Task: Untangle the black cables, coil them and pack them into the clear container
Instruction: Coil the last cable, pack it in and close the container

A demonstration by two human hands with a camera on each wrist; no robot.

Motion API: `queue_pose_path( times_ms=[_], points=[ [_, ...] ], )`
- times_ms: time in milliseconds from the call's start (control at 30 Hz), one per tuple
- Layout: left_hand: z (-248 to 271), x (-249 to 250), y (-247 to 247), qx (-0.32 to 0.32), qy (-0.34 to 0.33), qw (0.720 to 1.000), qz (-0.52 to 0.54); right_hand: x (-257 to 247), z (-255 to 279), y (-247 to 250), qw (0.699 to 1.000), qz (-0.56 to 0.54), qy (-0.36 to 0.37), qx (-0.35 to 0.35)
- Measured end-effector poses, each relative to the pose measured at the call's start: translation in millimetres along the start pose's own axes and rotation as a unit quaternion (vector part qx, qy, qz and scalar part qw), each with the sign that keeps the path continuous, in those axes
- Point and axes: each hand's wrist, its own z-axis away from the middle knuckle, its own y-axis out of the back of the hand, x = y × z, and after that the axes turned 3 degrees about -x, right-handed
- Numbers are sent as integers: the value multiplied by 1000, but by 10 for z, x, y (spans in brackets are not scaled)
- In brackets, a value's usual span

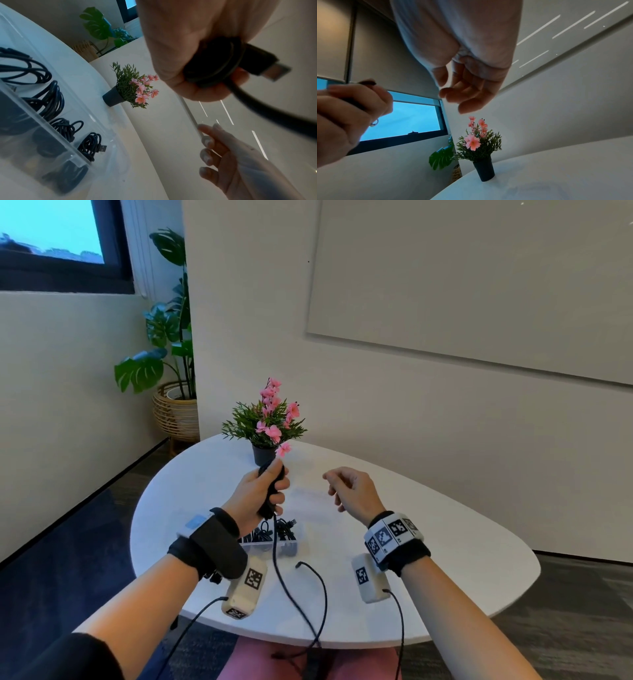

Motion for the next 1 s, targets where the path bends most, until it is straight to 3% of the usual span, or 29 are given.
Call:
queue_pose_path(
  times_ms=[100,233,333,400,467,533,600,633,667,767,867,900,1000],
  points=[
    [-97,-6,33,75,-29,995,-66,-149,148,-4,990,-43,-33,-127],
    [-291,17,24,173,-99,978,-56,-283,422,-216,948,-21,-95,-302],
    [-383,94,-12,196,-130,967,-93,-311,543,-342,935,-6,-68,-348],
    [-449,139,56,199,-150,944,-215,-322,517,-271,945,0,-57,-322],
    [-503,166,180,187,-146,878,-416,-345,444,-109,963,50,-44,-259],
    [-513,146,239,142,-91,797,-580,-373,365,58,974,120,3,-193],
    [-463,72,186,69,-44,725,-684,-397,301,149,974,170,52,-142],
    [-413,24,133,34,-35,698,-715,-407,278,166,973,181,69,-122],
    [-365,-25,87,4,-33,688,-725,-402,250,177,975,180,78,-102],
    [-223,-133,-8,-85,-39,728,-679,-353,175,220,984,145,90,-40],
    [-144,-211,-82,-143,-44,750,-644,-235,128,260,993,100,65,1],
    [-138,-228,-97,-140,-47,774,-616,-191,123,265,995,76,57,18],
    [-140,-201,-158,-84,-46,908,-408,-70,137,253,996,31,42,72]
  ],
)
